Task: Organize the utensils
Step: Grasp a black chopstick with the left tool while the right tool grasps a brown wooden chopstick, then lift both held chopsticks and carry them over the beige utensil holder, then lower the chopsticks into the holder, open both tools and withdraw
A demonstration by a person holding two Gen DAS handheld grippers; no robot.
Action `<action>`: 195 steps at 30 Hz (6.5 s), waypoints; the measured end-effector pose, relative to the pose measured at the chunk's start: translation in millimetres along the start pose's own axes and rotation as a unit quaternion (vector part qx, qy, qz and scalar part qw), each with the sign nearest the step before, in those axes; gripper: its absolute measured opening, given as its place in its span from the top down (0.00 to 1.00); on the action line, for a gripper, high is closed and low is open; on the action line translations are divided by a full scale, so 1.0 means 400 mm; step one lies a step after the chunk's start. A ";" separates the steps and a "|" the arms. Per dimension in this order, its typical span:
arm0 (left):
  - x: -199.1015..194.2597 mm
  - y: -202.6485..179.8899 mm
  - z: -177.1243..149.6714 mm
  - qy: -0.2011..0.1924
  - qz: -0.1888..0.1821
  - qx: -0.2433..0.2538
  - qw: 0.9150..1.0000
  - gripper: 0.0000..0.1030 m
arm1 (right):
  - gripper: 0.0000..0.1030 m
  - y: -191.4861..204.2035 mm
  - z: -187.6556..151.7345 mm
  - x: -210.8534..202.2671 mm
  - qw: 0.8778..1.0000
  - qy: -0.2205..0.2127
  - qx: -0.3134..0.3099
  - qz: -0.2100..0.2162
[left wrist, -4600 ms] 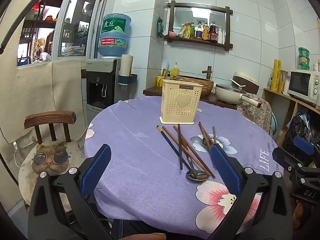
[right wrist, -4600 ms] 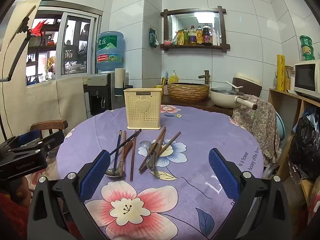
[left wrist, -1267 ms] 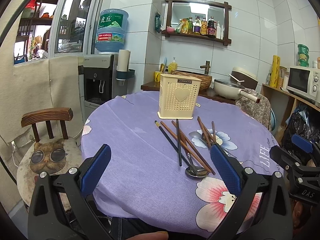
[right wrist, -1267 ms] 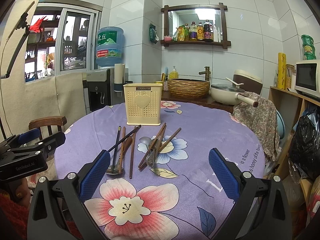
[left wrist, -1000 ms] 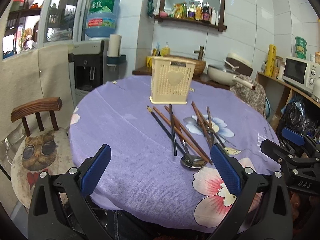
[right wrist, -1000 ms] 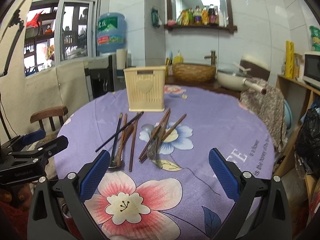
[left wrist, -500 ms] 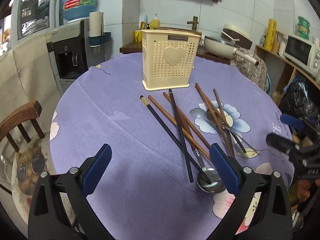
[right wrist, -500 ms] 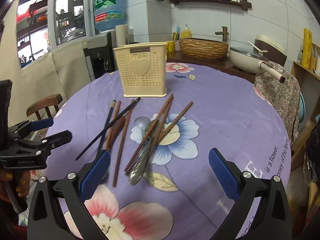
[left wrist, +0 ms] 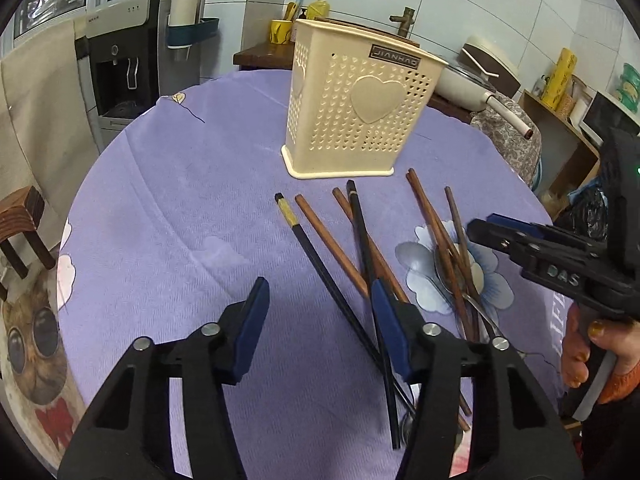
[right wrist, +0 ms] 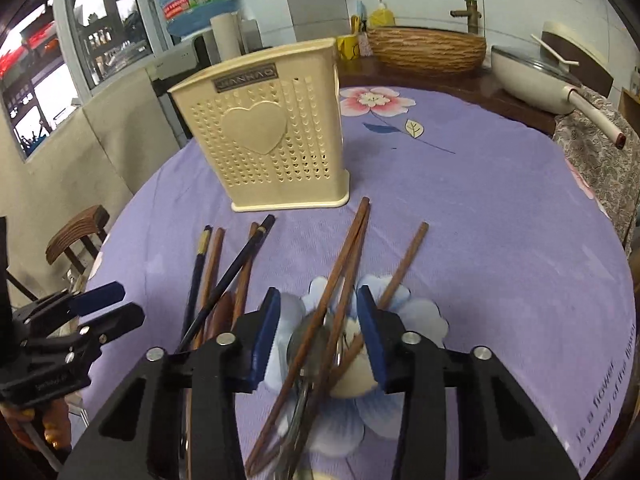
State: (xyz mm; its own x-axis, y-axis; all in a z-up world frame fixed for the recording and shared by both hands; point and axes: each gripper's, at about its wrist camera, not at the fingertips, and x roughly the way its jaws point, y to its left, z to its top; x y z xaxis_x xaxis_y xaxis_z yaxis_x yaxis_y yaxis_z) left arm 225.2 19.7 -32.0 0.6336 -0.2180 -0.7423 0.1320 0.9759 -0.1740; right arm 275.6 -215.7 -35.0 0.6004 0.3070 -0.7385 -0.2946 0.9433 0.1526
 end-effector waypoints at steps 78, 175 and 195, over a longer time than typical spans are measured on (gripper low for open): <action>0.062 -0.071 0.201 0.005 -0.013 0.021 1.000 0.93 | 0.93 -0.041 0.131 -0.064 0.995 -0.027 0.073 0.068; -0.089 0.021 0.429 -0.174 0.049 -0.049 0.982 0.34 | 0.44 0.006 0.376 -0.174 0.978 -0.208 0.012 -0.021; -0.035 0.122 0.033 -0.060 0.080 -0.087 0.991 0.12 | 0.32 -0.044 -0.004 -0.067 0.998 -0.055 0.005 -0.017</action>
State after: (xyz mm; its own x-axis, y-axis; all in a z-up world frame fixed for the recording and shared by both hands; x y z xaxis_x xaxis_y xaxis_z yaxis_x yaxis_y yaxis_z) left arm 232.7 70.8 -21.7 0.7239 -0.0479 -0.6882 -0.1038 0.9787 -0.1773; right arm 263.5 -240.8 -18.8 0.6873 0.2867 -0.6674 -0.2657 0.9544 0.1364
